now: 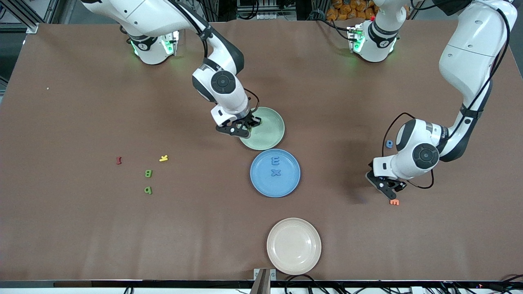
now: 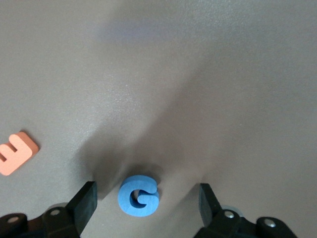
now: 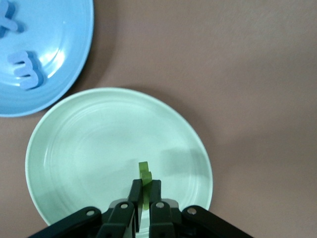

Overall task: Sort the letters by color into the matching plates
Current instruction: 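Release the green piece on the green plate while the left gripper grasps G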

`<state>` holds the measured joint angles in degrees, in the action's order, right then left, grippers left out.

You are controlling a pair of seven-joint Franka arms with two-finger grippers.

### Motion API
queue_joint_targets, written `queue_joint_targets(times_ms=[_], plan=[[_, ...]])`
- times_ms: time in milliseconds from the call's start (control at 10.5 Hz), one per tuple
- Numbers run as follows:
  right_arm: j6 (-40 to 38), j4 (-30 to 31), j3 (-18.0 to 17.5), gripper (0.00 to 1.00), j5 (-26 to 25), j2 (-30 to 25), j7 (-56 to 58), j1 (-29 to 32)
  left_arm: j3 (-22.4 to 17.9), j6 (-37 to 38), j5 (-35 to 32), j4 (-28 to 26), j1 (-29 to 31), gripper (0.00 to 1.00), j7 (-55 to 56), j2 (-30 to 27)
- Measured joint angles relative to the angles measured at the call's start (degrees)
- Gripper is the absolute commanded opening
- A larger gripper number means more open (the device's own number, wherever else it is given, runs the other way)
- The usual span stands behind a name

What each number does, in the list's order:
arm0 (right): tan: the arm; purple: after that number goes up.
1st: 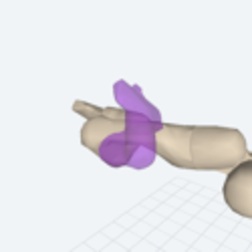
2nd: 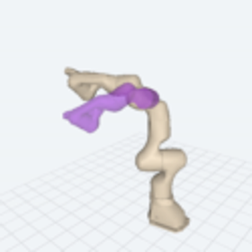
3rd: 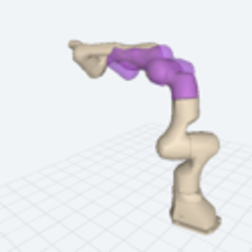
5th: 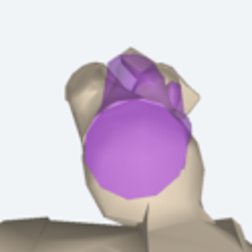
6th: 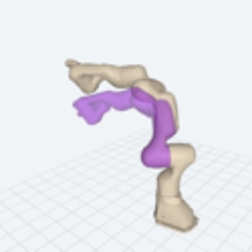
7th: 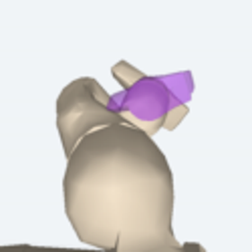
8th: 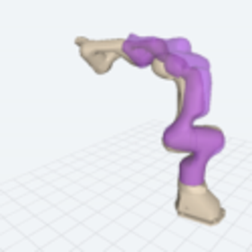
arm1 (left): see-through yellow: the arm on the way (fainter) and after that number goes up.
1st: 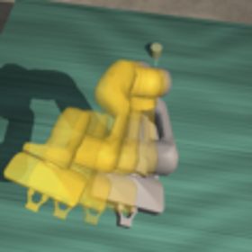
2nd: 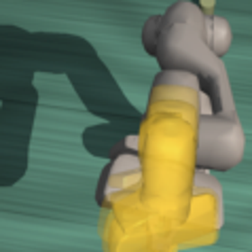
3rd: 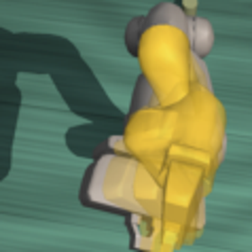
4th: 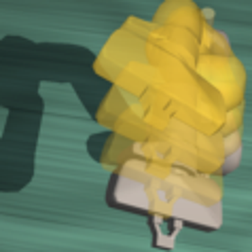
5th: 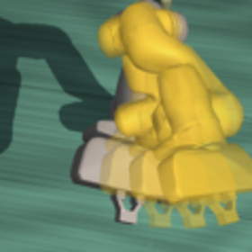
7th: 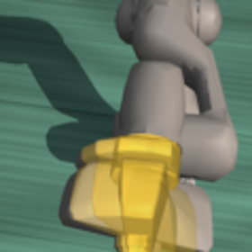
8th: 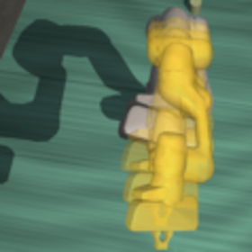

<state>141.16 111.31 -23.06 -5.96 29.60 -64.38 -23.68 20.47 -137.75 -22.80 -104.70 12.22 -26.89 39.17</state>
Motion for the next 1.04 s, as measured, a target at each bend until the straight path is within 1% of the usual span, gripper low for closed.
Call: queue_joint_targets(times_ms=[95, 760, 855, 1045], plan=[[0.0, -0.3, 0.0, 0.52, 0.0, 0.5, -0.7, -0.7, 0.0, 0.0, 0.0, -0.1, 0.2, 0.00, 0.0, 0.0], [-0.1, -1.3, 0.4, 0.52, -0.1, 1.1, -2.5, -0.5, 0.3, -0.5, 0.0, -0.7, 1.0, 0.00, 1.2, -0.9], [-0.1, -1.4, 0.4, 0.52, -0.8, 1.1, -2.5, 0.8, 0.3, -0.5, 0.0, -0.7, 1.0, 0.00, 1.7, -0.9], [-0.1, -1.5, -0.9, 0.52, -3.2, 1.0, -2.0, 5.6, 1.2, -1.0, 0.0, -0.8, 0.9, 0.00, 5.1, -0.9]])
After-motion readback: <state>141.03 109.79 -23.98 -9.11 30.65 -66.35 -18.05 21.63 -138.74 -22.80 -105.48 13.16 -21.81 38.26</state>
